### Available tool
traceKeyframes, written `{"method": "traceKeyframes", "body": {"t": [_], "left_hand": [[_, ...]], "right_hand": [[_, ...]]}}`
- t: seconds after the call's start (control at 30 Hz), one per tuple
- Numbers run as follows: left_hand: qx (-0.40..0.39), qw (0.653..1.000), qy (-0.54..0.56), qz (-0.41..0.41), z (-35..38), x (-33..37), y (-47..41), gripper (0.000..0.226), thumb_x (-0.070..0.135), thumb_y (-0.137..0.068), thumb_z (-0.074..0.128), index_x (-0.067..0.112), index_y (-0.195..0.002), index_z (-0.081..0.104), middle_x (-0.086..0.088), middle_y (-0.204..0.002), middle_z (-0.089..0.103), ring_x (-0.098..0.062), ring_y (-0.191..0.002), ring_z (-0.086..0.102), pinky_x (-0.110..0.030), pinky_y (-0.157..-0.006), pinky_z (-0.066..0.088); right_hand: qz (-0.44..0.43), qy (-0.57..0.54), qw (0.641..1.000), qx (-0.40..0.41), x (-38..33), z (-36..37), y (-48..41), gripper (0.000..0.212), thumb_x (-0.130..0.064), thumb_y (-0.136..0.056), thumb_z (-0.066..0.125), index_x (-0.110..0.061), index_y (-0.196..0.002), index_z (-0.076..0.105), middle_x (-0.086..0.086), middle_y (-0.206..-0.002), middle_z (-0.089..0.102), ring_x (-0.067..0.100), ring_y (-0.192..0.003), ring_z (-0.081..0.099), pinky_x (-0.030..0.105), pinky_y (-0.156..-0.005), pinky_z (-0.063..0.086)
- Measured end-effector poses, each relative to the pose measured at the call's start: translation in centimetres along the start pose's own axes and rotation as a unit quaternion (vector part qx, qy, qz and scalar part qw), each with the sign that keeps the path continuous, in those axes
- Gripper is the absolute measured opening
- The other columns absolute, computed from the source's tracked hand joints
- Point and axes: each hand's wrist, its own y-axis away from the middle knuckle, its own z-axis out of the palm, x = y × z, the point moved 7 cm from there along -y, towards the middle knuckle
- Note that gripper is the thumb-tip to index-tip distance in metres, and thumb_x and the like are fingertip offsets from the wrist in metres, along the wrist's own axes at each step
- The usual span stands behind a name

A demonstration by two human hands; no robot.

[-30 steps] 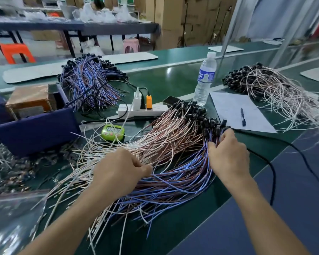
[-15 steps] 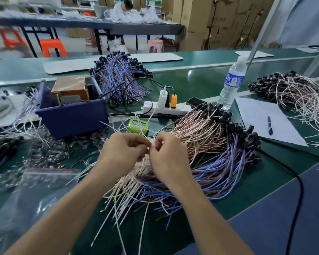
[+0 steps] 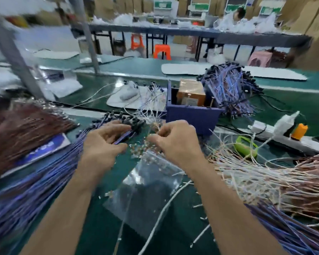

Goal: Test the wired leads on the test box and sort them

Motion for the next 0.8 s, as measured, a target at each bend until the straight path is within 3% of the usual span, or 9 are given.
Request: {"method": "traceKeyframes", "body": {"t": [0.07, 0.13, 0.17, 0.3, 0.4, 0.5, 0.63, 0.7, 0.8], "left_hand": [[0.062, 0.993, -0.095, 0.013, -2.4, -0.7, -0.8, 0.055, -0.012, -0.078, 0.076, 0.04, -0.093, 0.076, 0.016, -0.106, 0.075, 0.002, -0.093, 0.069, -0.021, -0.094, 0.054], [0.133, 0.97, -0.199, 0.031, -3.6, -1.1, -0.8, 0.034, 0.006, -0.082, 0.079, 0.036, -0.096, 0.079, 0.018, -0.101, 0.076, -0.012, -0.084, 0.071, -0.027, -0.08, 0.057], [0.164, 0.958, -0.231, 0.051, -3.8, -1.1, -0.4, 0.028, 0.008, -0.084, 0.079, 0.031, -0.098, 0.081, 0.015, -0.101, 0.076, -0.015, -0.087, 0.07, -0.027, -0.08, 0.055], [0.22, 0.917, -0.292, 0.157, -2.5, -1.3, 0.7, 0.026, -0.003, -0.081, 0.074, 0.015, -0.097, 0.083, 0.003, -0.099, 0.079, -0.02, -0.106, 0.06, -0.031, -0.097, 0.046], [0.202, 0.91, -0.347, 0.105, -2.0, -2.8, 0.0, 0.038, 0.005, -0.081, 0.077, 0.01, -0.119, 0.077, -0.002, -0.119, 0.076, -0.022, -0.122, 0.052, -0.037, -0.109, 0.043], [0.151, 0.921, -0.356, 0.044, -1.9, -4.0, -1.3, 0.05, 0.012, -0.085, 0.075, 0.011, -0.135, 0.067, -0.004, -0.135, 0.067, -0.025, -0.134, 0.047, -0.041, -0.119, 0.036], [0.134, 0.923, -0.361, 0.022, -2.1, -4.7, -2.0, 0.041, 0.015, -0.091, 0.071, 0.015, -0.132, 0.07, -0.001, -0.136, 0.066, -0.021, -0.135, 0.048, -0.035, -0.121, 0.029], [0.141, 0.922, -0.361, 0.018, -2.1, -4.8, -1.9, 0.038, 0.016, -0.092, 0.071, 0.017, -0.131, 0.071, 0.001, -0.137, 0.065, -0.019, -0.135, 0.047, -0.033, -0.12, 0.029], [0.146, 0.923, -0.356, 0.019, -2.3, -4.8, -1.9, 0.037, 0.014, -0.093, 0.071, 0.017, -0.129, 0.072, 0.002, -0.135, 0.066, -0.018, -0.134, 0.048, -0.033, -0.118, 0.031]], "right_hand": [[0.0, 0.034, 0.999, -0.028, -1.1, 2.1, -1.3, 0.049, -0.053, -0.084, 0.074, -0.015, -0.056, 0.062, 0.0, -0.054, 0.063, 0.02, -0.055, 0.06, 0.035, -0.058, 0.053], [-0.015, 0.091, 0.99, -0.106, -2.0, 4.9, -2.4, 0.025, -0.038, -0.09, 0.069, -0.023, -0.071, 0.069, -0.002, -0.075, 0.07, 0.019, -0.072, 0.066, 0.038, -0.071, 0.058], [-0.025, 0.119, 0.982, -0.144, -2.3, 6.3, -2.9, 0.011, -0.026, -0.092, 0.066, -0.025, -0.084, 0.073, -0.001, -0.089, 0.073, 0.022, -0.083, 0.068, 0.041, -0.079, 0.059], [-0.048, 0.159, 0.971, -0.174, -2.7, 9.4, -5.0, 0.05, 0.003, -0.086, 0.053, -0.024, -0.125, 0.067, 0.009, -0.122, 0.067, 0.03, -0.113, 0.062, 0.041, -0.098, 0.052], [-0.086, 0.182, 0.959, -0.2, -2.9, 11.7, -6.2, 0.052, -0.005, -0.089, 0.06, -0.021, -0.137, 0.051, 0.006, -0.132, 0.056, 0.027, -0.124, 0.048, 0.039, -0.107, 0.041], [-0.1, 0.188, 0.96, -0.181, -3.0, 12.1, -7.1, 0.05, 0.001, -0.084, 0.057, -0.019, -0.129, 0.046, 0.005, -0.122, 0.055, 0.027, -0.114, 0.047, 0.037, -0.097, 0.04], [-0.12, 0.23, 0.956, -0.138, -3.3, 11.3, -7.1, 0.043, 0.013, -0.082, 0.047, -0.016, -0.114, 0.052, 0.005, -0.096, 0.053, 0.029, -0.097, 0.054, 0.035, -0.076, 0.037], [-0.125, 0.257, 0.95, -0.122, -3.3, 10.9, -7.0, 0.034, 0.014, -0.082, 0.046, -0.018, -0.094, 0.051, 0.002, -0.087, 0.052, 0.028, -0.09, 0.057, 0.036, -0.073, 0.04], [-0.118, 0.248, 0.956, -0.101, -3.5, 9.4, -6.8, 0.032, 0.012, -0.083, 0.049, -0.019, -0.085, 0.06, 0.0, -0.08, 0.063, 0.026, -0.077, 0.058, 0.034, -0.066, 0.041]]}}
